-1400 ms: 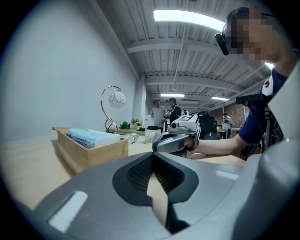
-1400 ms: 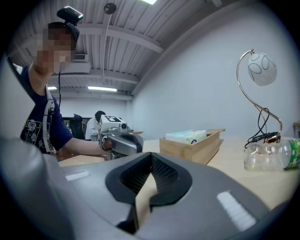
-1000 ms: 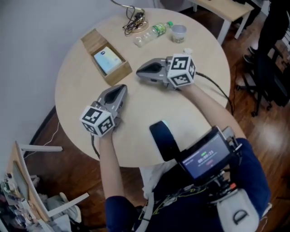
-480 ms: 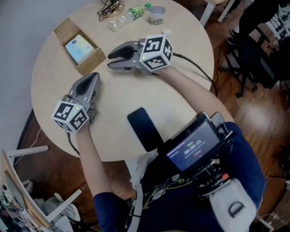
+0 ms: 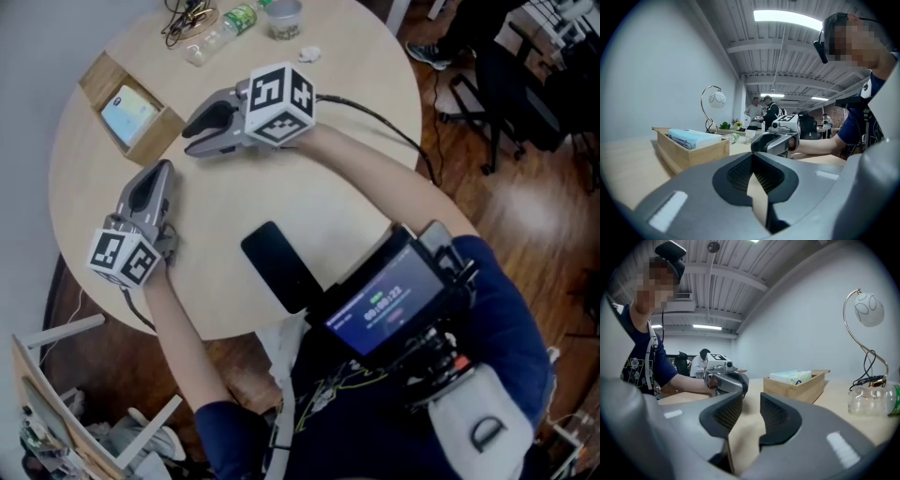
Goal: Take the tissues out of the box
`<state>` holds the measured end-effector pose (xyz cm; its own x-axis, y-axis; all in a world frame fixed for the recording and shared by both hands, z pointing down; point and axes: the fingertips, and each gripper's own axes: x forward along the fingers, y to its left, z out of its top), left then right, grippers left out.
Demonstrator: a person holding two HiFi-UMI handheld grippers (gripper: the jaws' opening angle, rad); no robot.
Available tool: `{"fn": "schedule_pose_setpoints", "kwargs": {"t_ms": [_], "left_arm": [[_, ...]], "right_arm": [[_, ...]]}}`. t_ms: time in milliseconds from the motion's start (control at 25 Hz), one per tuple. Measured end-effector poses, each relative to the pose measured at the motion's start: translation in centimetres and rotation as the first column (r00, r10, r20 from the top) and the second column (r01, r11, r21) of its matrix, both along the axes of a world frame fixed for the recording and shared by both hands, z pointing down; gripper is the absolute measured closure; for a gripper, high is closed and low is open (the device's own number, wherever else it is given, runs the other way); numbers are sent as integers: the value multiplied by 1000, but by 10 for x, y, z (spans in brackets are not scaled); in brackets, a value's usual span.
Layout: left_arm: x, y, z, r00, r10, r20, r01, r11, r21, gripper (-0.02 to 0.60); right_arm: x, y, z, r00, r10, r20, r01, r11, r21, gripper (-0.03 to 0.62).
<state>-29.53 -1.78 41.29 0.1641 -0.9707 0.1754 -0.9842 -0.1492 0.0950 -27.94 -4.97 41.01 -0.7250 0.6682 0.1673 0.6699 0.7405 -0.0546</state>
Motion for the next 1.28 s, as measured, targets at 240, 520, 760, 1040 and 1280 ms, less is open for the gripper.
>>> {"fn": "schedule_pose_setpoints", "kwargs": {"t_ms": [240, 520, 760, 1040, 1280], "left_arm": [[9, -2, -3, 1000, 7, 1, -7, 1000, -5, 577], [4, 2, 0, 1000, -5, 7, 5, 1000, -3, 577], [15, -10, 1, 1000, 2, -5, -2, 1000, 8, 577], [-3, -16, 14, 997, 83, 3, -83, 996, 16, 577], [3, -23, 18, 961, 276, -1, -276, 961, 0, 577]], "right_arm": [[8, 0, -2, 1000, -25, -19, 25, 999, -29, 585], [3, 7, -3, 999, -52, -12, 52, 998, -24, 585], [22, -2, 0, 999, -34, -28, 34, 999, -7, 585], [-2, -11, 10, 999, 23, -35, -23, 1000, 0, 585], [-12, -1, 19, 999, 23, -38, -23, 1000, -20, 585]]}}
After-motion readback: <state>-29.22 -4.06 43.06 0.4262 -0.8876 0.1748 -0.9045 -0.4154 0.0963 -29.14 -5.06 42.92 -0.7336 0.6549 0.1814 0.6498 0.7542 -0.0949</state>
